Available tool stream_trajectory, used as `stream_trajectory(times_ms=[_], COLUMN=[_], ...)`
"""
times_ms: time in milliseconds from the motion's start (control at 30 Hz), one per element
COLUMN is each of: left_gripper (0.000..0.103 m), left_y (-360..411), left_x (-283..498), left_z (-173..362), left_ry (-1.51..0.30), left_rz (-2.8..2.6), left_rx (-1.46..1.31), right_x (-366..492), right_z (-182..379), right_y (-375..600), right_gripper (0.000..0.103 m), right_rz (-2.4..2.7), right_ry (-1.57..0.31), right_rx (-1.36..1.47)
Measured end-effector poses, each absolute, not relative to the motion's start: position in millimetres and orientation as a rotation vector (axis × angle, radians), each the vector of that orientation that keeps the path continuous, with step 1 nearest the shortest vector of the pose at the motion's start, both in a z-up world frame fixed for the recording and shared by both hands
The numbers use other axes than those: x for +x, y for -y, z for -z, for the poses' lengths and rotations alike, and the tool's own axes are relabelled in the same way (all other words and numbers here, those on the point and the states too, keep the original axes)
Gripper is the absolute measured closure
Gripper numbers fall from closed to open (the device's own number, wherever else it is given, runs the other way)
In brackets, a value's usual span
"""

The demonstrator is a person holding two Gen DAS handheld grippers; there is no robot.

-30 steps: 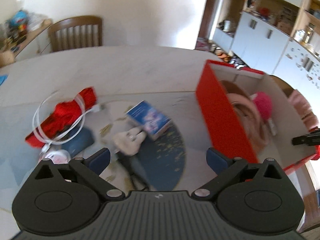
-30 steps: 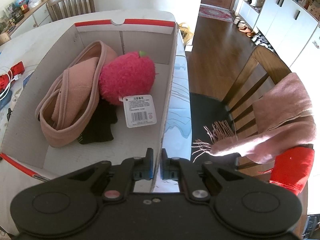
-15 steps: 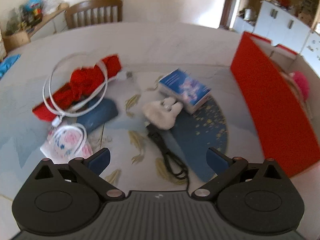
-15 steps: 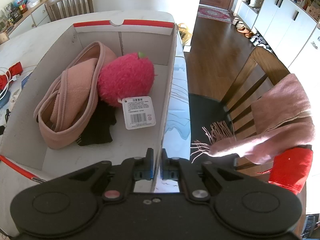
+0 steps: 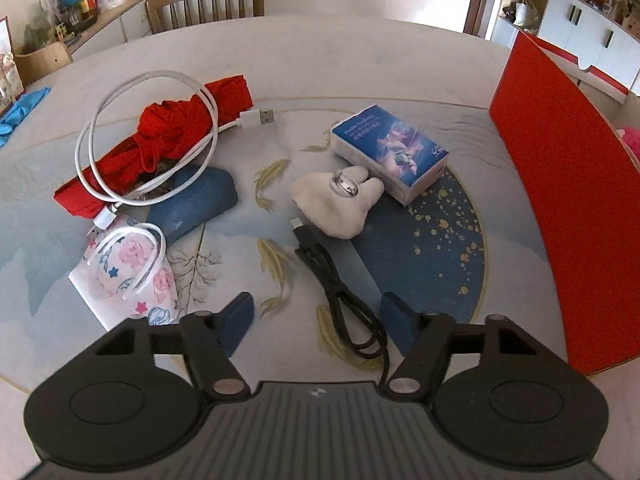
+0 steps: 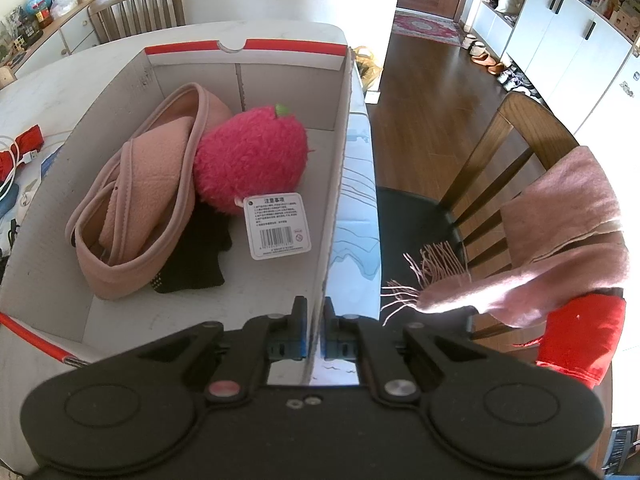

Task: Organize objects
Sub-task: 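Return the left gripper to the table and grasp the black cable, then carry the black cable with the left gripper into the box and release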

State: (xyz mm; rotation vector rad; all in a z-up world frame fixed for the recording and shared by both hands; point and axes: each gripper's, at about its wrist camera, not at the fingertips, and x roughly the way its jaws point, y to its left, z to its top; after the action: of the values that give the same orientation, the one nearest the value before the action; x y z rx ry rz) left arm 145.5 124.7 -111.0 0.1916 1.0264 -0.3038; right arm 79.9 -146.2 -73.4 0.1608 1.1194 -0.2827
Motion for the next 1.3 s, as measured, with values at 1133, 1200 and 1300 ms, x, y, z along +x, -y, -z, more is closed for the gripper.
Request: stream_trajectory(times_ms=[1133,1200,1300], left_gripper=[0.090,0.090,0.090], left_y=[-142,-138,-131], left_x=[125,123,121], left_z=[60,52,40], left_ry=[-1.020,-1.015,-1.013], left_rz=[0.436,0.468,0.522], left_rx=[0.009,0.000,-0.020], right_x=[81,82,82], right_z=[76,76,76], right_y=[145,145,145], right_gripper=[0.099,0.099,0.099], right_rz=[0.300,0.298,0.295], right_ry=[-1.113,-1.111,-1.107], right_rx=[0.167,0.168,0.173])
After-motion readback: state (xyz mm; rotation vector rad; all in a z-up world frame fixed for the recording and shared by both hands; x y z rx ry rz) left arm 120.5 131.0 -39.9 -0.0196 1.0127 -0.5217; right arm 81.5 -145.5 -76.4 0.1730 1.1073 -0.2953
